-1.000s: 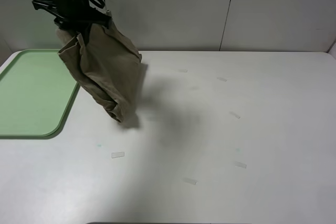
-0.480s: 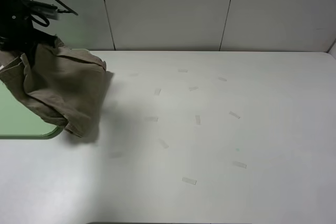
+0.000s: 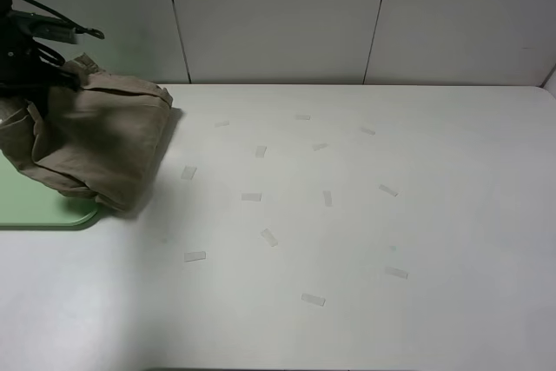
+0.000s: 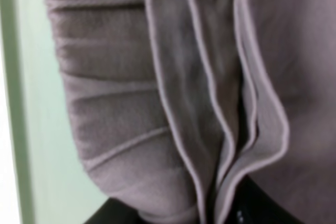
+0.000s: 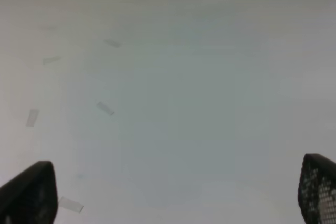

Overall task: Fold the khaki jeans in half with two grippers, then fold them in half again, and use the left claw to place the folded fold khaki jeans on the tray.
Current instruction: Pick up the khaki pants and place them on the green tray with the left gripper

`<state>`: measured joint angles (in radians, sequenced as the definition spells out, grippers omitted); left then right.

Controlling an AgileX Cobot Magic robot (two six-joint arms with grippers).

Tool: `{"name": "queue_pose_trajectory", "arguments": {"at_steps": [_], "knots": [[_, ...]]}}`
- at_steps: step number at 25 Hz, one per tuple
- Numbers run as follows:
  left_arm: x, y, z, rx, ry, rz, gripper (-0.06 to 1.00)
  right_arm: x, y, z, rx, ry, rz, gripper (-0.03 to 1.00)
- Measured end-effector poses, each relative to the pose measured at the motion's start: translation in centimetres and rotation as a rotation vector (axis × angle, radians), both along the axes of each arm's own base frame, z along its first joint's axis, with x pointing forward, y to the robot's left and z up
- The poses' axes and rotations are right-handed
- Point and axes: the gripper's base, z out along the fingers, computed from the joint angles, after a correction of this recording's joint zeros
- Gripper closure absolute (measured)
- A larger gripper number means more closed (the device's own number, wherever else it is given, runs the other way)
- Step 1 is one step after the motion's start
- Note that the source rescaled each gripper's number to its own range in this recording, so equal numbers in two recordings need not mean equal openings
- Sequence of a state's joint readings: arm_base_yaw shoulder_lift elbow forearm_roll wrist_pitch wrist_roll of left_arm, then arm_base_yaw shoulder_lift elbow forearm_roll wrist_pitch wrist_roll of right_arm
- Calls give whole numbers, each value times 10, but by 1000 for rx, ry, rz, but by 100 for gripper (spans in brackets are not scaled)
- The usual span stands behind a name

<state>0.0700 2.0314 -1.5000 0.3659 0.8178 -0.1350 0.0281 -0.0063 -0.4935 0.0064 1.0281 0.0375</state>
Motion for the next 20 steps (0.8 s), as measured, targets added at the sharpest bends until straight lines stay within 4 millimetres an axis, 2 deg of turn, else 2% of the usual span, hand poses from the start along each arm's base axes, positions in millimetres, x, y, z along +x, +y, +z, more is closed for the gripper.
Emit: {"name": "queue_pose_trajectory", "arguments": {"at_steps": [3, 14, 20], "knots": [[2, 7, -5, 10, -16, -6, 70, 0, 0, 0, 0, 0, 0, -3], [-6, 54, -5, 29, -22, 85, 70, 0, 0, 0, 1, 0, 0, -3], [-4, 59, -9, 44, -16, 10, 70, 0, 0, 0, 1, 0, 0, -3]]}}
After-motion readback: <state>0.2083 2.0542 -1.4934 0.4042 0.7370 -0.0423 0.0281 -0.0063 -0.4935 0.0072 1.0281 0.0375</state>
